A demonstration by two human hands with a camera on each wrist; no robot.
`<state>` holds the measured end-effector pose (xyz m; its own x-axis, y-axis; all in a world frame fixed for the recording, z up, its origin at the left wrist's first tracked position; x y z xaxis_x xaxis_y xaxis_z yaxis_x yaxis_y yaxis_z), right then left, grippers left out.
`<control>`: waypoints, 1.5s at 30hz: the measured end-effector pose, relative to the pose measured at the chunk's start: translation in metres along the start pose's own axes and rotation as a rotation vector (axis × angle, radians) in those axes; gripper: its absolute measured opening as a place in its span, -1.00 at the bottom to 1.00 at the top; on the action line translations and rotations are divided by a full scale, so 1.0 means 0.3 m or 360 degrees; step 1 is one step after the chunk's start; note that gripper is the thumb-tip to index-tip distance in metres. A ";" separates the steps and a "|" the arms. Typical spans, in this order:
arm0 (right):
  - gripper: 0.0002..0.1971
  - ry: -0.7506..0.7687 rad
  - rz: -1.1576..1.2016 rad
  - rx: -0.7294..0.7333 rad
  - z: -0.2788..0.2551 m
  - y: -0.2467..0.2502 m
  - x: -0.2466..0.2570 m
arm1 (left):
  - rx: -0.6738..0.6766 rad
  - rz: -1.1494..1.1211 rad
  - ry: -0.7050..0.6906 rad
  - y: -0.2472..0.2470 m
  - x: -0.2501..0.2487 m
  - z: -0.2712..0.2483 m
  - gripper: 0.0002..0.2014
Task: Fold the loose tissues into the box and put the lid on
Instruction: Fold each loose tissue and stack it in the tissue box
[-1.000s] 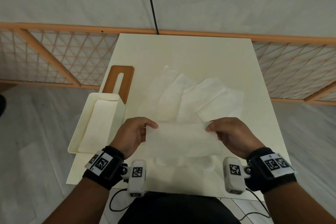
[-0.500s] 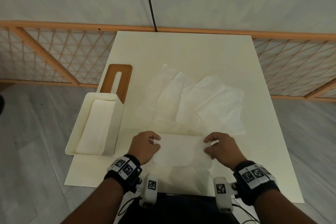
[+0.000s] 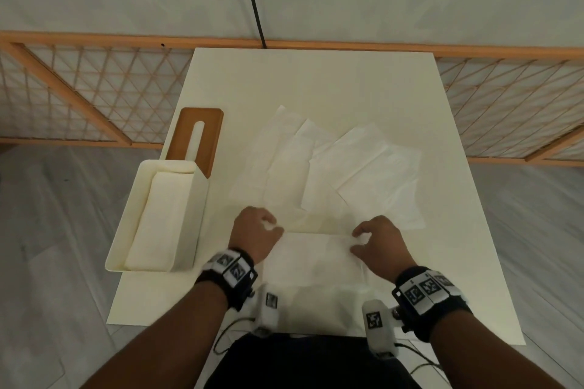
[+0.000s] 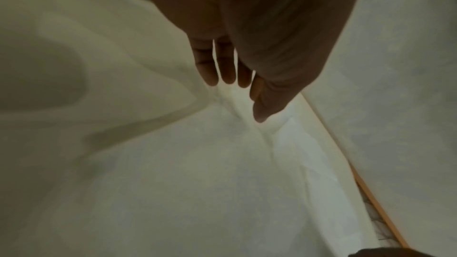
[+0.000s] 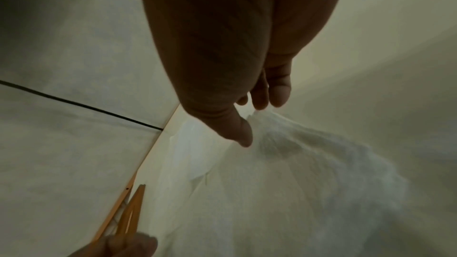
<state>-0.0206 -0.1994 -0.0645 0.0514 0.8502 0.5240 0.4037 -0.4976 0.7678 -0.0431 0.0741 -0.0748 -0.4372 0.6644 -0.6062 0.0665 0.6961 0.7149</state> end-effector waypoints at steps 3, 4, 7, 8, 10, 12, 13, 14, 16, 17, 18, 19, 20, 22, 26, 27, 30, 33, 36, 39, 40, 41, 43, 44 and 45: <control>-0.79 0.0022 0.0066 -0.0042 0.017 0.046 0.025 | 0.0043 -0.0091 0.0071 -0.010 -0.108 0.086 -0.78; -0.80 0.0027 0.0088 -0.0033 0.019 0.057 0.035 | 0.0068 -0.0118 0.0113 -0.026 -0.142 0.114 -0.74; -0.84 0.0038 0.0161 -0.0021 0.029 0.079 0.052 | 0.0183 -0.0058 0.0228 -0.102 -0.210 0.177 -0.54; -0.84 0.0036 0.0184 -0.0024 0.032 0.084 0.054 | 0.0200 -0.0040 0.0268 -0.121 -0.223 0.187 -0.52; -0.84 0.0032 0.0211 -0.0027 0.037 0.090 0.050 | 0.0179 -0.0038 0.0337 -0.142 -0.237 0.202 -0.58; -0.86 0.0000 0.0267 -0.0018 0.039 0.093 0.035 | 0.0132 -0.0105 0.0377 -0.135 -0.248 0.207 -0.63; -0.87 -0.0028 0.0315 -0.0018 0.038 0.096 0.027 | 0.0107 -0.0172 0.0386 -0.124 -0.253 0.207 -0.66; -0.88 -0.0058 0.0380 -0.0025 0.037 0.099 0.021 | 0.0072 -0.0267 0.0389 -0.106 -0.260 0.205 -0.70; -0.86 -0.0103 0.0540 -0.0072 0.037 0.106 0.013 | 0.0012 -0.0521 0.0378 -0.059 -0.276 0.198 -0.77; -0.82 -0.0100 0.0592 -0.0097 0.038 0.108 0.019 | 0.0004 -0.0645 0.0377 -0.038 -0.280 0.194 -0.78; -0.78 -0.0073 0.0604 -0.0102 0.039 0.107 0.034 | 0.0012 -0.0746 0.0382 -0.017 -0.281 0.185 -0.78; -0.74 -0.0029 0.0573 -0.0082 0.042 0.100 0.055 | 0.0022 -0.0788 0.0379 -0.002 -0.276 0.179 -0.79; -0.72 0.0022 0.0510 -0.0040 0.047 0.087 0.081 | 0.0035 -0.0727 0.0354 0.010 -0.270 0.173 -0.80; -0.73 0.0089 0.0395 0.0050 0.053 0.053 0.123 | 0.0102 -0.0366 0.0273 0.006 -0.246 0.162 -0.83; -0.79 0.0096 0.0341 0.0152 0.050 0.007 0.145 | 0.0254 -0.0079 0.0354 -0.083 -0.188 0.158 -0.66; -0.80 0.0096 0.0328 0.0171 0.045 0.002 0.140 | 0.0238 -0.0069 0.0386 -0.100 -0.186 0.160 -0.58; -0.81 0.0078 0.0307 0.0184 0.029 0.004 0.112 | 0.0212 -0.0081 0.0416 -0.132 -0.212 0.176 -0.49; -0.83 0.0057 0.0291 0.0157 0.016 0.019 0.079 | 0.0188 -0.0058 0.0424 -0.142 -0.244 0.198 -0.57; -0.86 0.0038 0.0302 0.0122 0.006 0.043 0.054 | 0.0182 -0.0110 0.0366 -0.122 -0.286 0.213 -0.69; -0.82 0.0032 0.0310 0.0054 0.013 0.063 0.052 | 0.0119 -0.0306 0.0334 -0.056 -0.321 0.208 -0.87; -0.75 0.0063 0.0320 0.0004 0.019 0.068 0.064 | 0.0094 -0.0405 0.0344 -0.030 -0.329 0.201 -0.86; -0.63 0.0123 0.0335 -0.0064 0.025 0.075 0.085 | 0.0076 -0.0500 0.0348 -0.004 -0.339 0.192 -0.83; -0.33 0.0315 0.0344 -0.0184 0.040 0.084 0.154 | 0.0085 -0.0679 0.0326 0.042 -0.368 0.166 -0.82; -0.18 0.0408 0.0329 -0.0208 0.045 0.087 0.200 | 0.0106 -0.0758 0.0315 0.061 -0.386 0.148 -0.81; -0.07 0.0483 0.0300 -0.0228 0.049 0.091 0.248 | 0.0124 -0.0816 0.0293 0.079 -0.403 0.130 -0.79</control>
<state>0.0077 -0.1470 -0.0099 -0.1690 0.6625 0.7297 0.2801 -0.6776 0.6800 0.0463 0.0210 0.0017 -0.5803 0.1810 -0.7940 -0.1331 0.9408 0.3117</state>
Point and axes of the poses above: each hand's wrist, its own z-axis towards the middle knuckle, its own y-axis out of the back of the hand, x = y × z, the point moved 5 cm from there along z, towards the middle knuckle, and after that the axes turned 3 degrees about y, right-handed, at the moved point
